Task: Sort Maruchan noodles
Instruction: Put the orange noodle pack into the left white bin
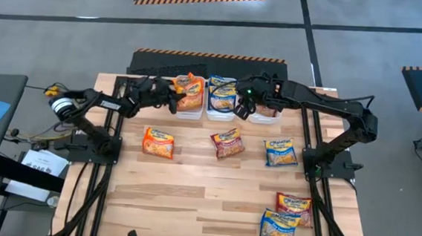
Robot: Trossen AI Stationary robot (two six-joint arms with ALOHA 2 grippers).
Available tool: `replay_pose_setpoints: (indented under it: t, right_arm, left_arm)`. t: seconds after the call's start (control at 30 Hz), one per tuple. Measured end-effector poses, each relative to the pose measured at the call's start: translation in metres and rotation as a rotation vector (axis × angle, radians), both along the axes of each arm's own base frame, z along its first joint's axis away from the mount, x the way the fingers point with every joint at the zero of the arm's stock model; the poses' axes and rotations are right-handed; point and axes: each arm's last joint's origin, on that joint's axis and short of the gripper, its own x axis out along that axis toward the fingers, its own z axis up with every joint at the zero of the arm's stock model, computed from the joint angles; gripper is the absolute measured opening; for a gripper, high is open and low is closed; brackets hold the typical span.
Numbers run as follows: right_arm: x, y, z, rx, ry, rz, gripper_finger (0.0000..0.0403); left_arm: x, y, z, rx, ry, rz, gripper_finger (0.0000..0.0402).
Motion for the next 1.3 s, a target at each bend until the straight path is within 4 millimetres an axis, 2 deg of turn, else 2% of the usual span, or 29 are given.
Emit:
replay_pose_setpoints:
  t: [0.17, 0.3, 0.53, 0.83, 1.07, 1.3]
  right_arm:
    - [0.000, 0.000, 0.000, 0.000, 0.001, 0.000, 0.0169]
    - [0.000, 0.000, 0.000, 0.000, 0.001, 0.001, 0.0169]
    - [0.000, 0.001, 0.000, 0.000, 0.002, 0.004, 0.0169]
    - [0.001, 0.004, 0.000, 0.000, 0.002, 0.015, 0.0169]
    - [0.001, 0.004, 0.000, 0.007, -0.007, 0.004, 0.0169]
    - [0.001, 0.004, 0.000, 0.008, -0.007, 0.003, 0.0169]
  left_arm:
    - [0.008, 0.006, -0.010, -0.012, 0.030, -0.042, 0.0037]
    - [0.014, 0.010, -0.010, 0.007, 0.040, -0.104, 0.0054]
    - [0.015, 0.011, -0.011, 0.032, 0.077, -0.130, 0.0109]
    - [0.004, 0.018, -0.018, -0.058, 0.107, -0.131, 0.0171]
    - [-0.010, 0.024, -0.005, -0.056, 0.087, -0.112, 0.0178]
    - [-0.020, 0.022, 0.014, -0.003, 0.089, -0.125, 0.0178]
